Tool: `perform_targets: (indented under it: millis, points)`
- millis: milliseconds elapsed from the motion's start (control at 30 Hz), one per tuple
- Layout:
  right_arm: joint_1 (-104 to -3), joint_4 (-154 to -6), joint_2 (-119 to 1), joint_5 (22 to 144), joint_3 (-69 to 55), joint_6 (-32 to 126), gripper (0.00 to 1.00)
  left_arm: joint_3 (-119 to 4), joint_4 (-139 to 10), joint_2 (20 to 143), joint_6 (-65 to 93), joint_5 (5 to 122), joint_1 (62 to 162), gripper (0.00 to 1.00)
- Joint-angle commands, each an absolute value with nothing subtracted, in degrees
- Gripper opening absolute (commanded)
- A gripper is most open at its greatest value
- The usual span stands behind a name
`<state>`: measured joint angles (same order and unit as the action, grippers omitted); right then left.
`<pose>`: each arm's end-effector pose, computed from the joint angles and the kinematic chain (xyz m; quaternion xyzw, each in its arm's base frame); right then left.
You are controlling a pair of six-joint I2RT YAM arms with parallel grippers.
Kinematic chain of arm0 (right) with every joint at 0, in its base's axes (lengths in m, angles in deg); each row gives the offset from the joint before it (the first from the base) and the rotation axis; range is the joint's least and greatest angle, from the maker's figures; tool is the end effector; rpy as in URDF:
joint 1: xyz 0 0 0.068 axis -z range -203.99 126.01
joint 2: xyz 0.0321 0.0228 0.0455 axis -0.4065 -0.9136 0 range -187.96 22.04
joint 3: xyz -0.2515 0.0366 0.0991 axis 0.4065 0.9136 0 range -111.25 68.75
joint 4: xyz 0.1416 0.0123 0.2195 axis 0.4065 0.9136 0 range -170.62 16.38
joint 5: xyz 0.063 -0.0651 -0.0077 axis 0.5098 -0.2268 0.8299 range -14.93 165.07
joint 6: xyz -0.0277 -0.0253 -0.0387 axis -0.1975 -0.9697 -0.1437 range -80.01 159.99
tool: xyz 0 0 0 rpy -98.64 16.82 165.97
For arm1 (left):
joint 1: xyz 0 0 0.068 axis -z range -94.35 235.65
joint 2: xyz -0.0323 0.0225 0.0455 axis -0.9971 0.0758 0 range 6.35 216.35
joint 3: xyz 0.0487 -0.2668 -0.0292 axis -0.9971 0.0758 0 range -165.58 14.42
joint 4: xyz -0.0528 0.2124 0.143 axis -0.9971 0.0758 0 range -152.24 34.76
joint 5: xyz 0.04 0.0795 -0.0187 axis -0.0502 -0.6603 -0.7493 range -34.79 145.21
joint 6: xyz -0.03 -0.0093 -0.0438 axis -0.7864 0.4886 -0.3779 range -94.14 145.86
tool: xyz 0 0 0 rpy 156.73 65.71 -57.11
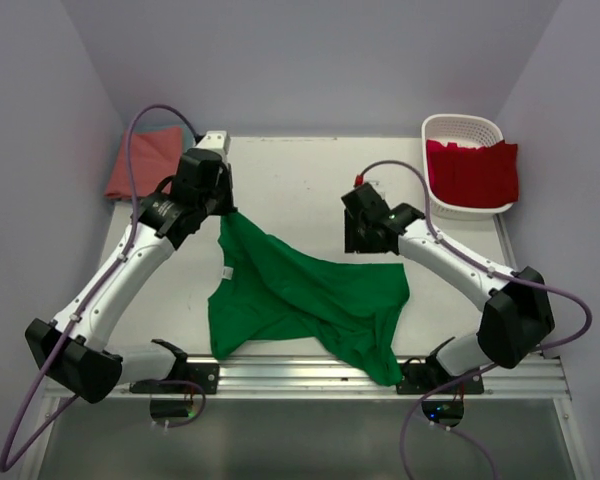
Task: Fold and stack the t-shirts
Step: Flatten the tshirt out
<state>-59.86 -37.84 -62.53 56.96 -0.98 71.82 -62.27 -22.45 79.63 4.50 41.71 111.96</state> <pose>0.2537 0.1698 0.2804 0.0104 0.9493 0.0279 0.3128 0.2480 -0.1134 0.3763 -0.0147 0.8878 -0.0851 0.4521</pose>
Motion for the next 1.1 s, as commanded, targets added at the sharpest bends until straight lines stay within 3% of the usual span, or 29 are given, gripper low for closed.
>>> perform_targets:
  millis: [0, 167, 533, 1067]
  points:
    - [-61.7, -41.4, -61.1, 64.2, 9.8, 73.4, 0.52, -59.2, -24.0, 75.0, 4.8, 44.7, 111.7, 0.00]
    - [-61.6, -46.4, -64.1, 62.6, 18.0, 75.0, 0.51, -57.8, -23.6, 72.4, 4.1, 46.5, 111.8, 0.00]
    - [-59.0, -46.8, -75.4, 55.5, 9.4, 72.6, 0.48, -55.9, -22.2, 70.5, 4.2, 46.2, 111.8, 0.00]
    - [-41.2, -50.2, -69.8, 59.8, 11.1, 69.9, 0.47, -53.4, -21.7, 69.8, 4.9, 44.1, 111.8, 0.00]
